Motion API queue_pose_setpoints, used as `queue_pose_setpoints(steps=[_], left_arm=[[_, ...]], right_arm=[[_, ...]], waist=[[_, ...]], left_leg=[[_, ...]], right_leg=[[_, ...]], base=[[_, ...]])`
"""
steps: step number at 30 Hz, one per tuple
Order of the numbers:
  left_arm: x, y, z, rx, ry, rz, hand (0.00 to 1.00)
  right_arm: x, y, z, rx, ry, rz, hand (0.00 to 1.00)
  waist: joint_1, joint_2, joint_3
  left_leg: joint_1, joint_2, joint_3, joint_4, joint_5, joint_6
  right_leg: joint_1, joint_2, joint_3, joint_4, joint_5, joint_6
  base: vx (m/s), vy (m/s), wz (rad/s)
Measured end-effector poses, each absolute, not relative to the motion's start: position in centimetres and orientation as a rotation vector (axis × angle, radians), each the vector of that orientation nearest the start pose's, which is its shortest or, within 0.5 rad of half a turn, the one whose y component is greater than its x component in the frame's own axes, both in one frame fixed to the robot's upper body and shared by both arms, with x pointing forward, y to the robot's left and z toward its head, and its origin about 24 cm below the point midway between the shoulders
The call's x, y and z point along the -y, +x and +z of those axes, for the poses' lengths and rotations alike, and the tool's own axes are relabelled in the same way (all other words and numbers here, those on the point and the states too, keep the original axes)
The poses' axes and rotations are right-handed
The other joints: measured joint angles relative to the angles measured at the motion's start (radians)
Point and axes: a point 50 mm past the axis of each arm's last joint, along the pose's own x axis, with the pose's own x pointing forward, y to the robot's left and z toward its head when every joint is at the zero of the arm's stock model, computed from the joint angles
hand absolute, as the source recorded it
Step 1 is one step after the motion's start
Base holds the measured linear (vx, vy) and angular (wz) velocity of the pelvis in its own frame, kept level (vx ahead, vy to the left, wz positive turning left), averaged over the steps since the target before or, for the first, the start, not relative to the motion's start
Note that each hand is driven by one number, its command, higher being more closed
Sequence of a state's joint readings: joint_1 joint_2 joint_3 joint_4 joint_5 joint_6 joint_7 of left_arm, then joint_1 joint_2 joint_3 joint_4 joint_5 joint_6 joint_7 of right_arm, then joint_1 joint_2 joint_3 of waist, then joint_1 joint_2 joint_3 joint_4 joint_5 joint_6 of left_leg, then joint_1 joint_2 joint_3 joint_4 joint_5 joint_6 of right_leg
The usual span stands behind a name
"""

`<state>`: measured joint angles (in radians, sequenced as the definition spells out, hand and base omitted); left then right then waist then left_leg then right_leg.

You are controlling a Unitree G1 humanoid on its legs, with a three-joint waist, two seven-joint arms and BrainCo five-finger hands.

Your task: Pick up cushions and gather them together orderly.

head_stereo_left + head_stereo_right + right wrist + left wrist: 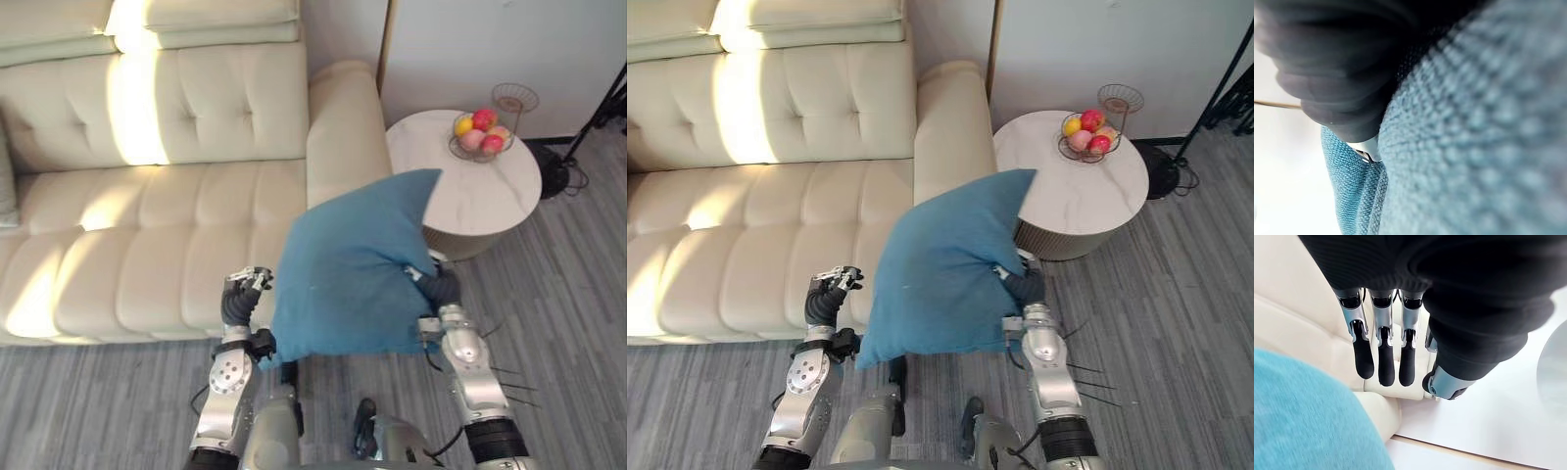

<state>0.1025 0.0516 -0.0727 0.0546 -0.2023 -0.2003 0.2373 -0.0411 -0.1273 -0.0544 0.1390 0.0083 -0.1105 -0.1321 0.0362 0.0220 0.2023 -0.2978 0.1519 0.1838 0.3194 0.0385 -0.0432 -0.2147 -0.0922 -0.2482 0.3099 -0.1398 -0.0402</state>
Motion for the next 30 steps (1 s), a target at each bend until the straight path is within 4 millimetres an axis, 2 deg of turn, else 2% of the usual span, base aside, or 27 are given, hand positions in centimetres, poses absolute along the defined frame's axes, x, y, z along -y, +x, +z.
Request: queue_pose_setpoints(steps=[1, 2, 3, 4, 5, 9, 12, 14, 19, 21, 24, 25, 30], left_arm=[[-16.4, 22.8, 1.8, 0.005, -0.154, 0.228, 0.00], [-16.4, 22.8, 1.3, -0.017, -0.151, 0.222, 0.00], [-16.4, 22.7, 0.9, -0.032, -0.148, 0.217, 0.00], [-16.3, 22.8, 0.1, -0.067, -0.132, 0.209, 0.00], [-16.5, 22.7, -0.8, -0.111, -0.108, 0.207, 0.00], [-17.2, 22.0, -3.0, -0.223, -0.044, 0.196, 0.00], [-17.4, 22.6, -4.8, -0.312, 0.005, 0.164, 0.00], [-17.4, 23.1, -5.0, -0.326, 0.019, 0.159, 0.00], [-17.2, 26.4, -5.0, -0.369, 0.107, 0.120, 0.00], [-17.1, 28.2, -4.0, -0.347, 0.130, 0.112, 0.00], [-16.4, 31.1, -1.5, -0.277, 0.184, 0.087, 0.00], [-16.2, 32.2, -0.4, -0.242, 0.207, 0.078, 1.00], [-13.8, 35.1, 3.5, -0.127, 0.260, 0.020, 1.00]], right_arm=[[19.8, 25.6, 3.2, 0.012, -0.117, -0.198, 1.00], [20.2, 25.3, 3.0, 0.003, -0.119, -0.214, 1.00], [20.4, 25.2, 2.9, -0.002, -0.119, -0.222, 1.00], [20.7, 25.0, 2.4, -0.024, -0.106, -0.244, 1.00], [20.9, 24.8, 1.7, -0.051, -0.103, -0.254, 1.00], [20.9, 24.6, 1.5, -0.060, -0.096, -0.255, 1.00], [20.7, 24.7, 1.6, -0.055, -0.076, -0.251, 1.00], [20.6, 24.9, 1.8, -0.048, -0.068, -0.245, 1.00], [18.6, 27.2, 4.1, 0.055, -0.027, -0.184, 1.00], [17.7, 28.1, 5.2, 0.107, -0.022, -0.153, 1.00], [17.0, 29.1, 7.2, 0.184, 0.006, -0.127, 1.00], [16.8, 29.4, 7.8, 0.208, 0.008, -0.121, 1.00], [16.3, 29.2, 11.2, 0.351, 0.018, -0.117, 1.00]], waist=[[-0.003, 0.005, -0.004], [-0.019, 0.015, -0.010], [-0.026, 0.023, -0.015], [-0.028, 0.020, -0.016], [-0.024, 0.013, -0.020], [-0.027, 0.010, -0.022], [-0.029, 0.003, -0.021], [-0.032, -0.005, -0.018], [-0.062, -0.058, 0.013], [-0.073, -0.080, 0.048], [-0.075, -0.098, 0.078], [-0.076, -0.097, 0.093], [-0.070, -0.095, 0.121]], left_leg=[[0.051, 0.002, 0.018, -0.012, -0.052, -0.008], [0.112, -0.008, 0.020, -0.087, -0.074, -0.027], [0.145, -0.013, 0.020, -0.151, -0.076, -0.030], [0.182, -0.024, 0.034, -0.242, -0.063, -0.040], [0.189, -0.034, 0.050, -0.264, -0.053, -0.029], [0.187, -0.059, 0.077, -0.267, -0.045, -0.013], [0.174, -0.068, 0.097, -0.260, -0.047, -0.007], [0.153, -0.066, 0.102, -0.246, -0.050, -0.003], [0.017, -0.052, 0.129, -0.182, -0.051, 0.000], [-0.017, -0.044, 0.135, -0.154, -0.056, 0.008], [-0.098, -0.033, 0.153, -0.114, -0.063, 0.016], [-0.124, -0.026, 0.157, -0.091, -0.068, 0.022], [-0.214, 0.015, 0.168, 0.010, -0.107, 0.030]], right_leg=[[0.005, -0.001, 0.007, -0.038, 0.017, 0.002], [0.004, 0.002, 0.007, -0.068, 0.034, 0.022], [-0.001, 0.003, 0.007, -0.077, 0.043, 0.032], [-0.005, 0.001, 0.017, -0.098, 0.066, 0.046], [0.003, 0.000, 0.034, -0.134, 0.106, 0.059], [0.023, -0.014, 0.059, -0.215, 0.176, 0.079], [0.031, -0.014, 0.081, -0.275, 0.222, 0.087], [0.017, -0.013, 0.087, -0.284, 0.232, 0.086], [-0.097, -0.003, 0.127, -0.312, 0.296, 0.077], [-0.126, 0.002, 0.142, -0.311, 0.311, 0.072], [-0.199, 0.007, 0.165, -0.312, 0.339, 0.072], [-0.217, 0.009, 0.169, -0.312, 0.346, 0.074], [-0.264, 0.025, 0.176, -0.310, 0.362, 0.071]], base=[[-0.15, 0.147, 0.02], [-0.12, 0.134, 0.04], [-0.10, 0.182, 0.09], [-0.05, 0.118, -0.07], [-0.06, 0.145, -0.17], [-0.03, 0.154, -0.18], [-0.03, 0.073, -0.15], [-0.04, 0.019, -0.14], [-0.10, -0.024, -0.24], [-0.10, -0.030, -0.14], [-0.12, -0.031, -0.19], [-0.11, -0.023, -0.12], [-0.08, -0.032, -0.08]])
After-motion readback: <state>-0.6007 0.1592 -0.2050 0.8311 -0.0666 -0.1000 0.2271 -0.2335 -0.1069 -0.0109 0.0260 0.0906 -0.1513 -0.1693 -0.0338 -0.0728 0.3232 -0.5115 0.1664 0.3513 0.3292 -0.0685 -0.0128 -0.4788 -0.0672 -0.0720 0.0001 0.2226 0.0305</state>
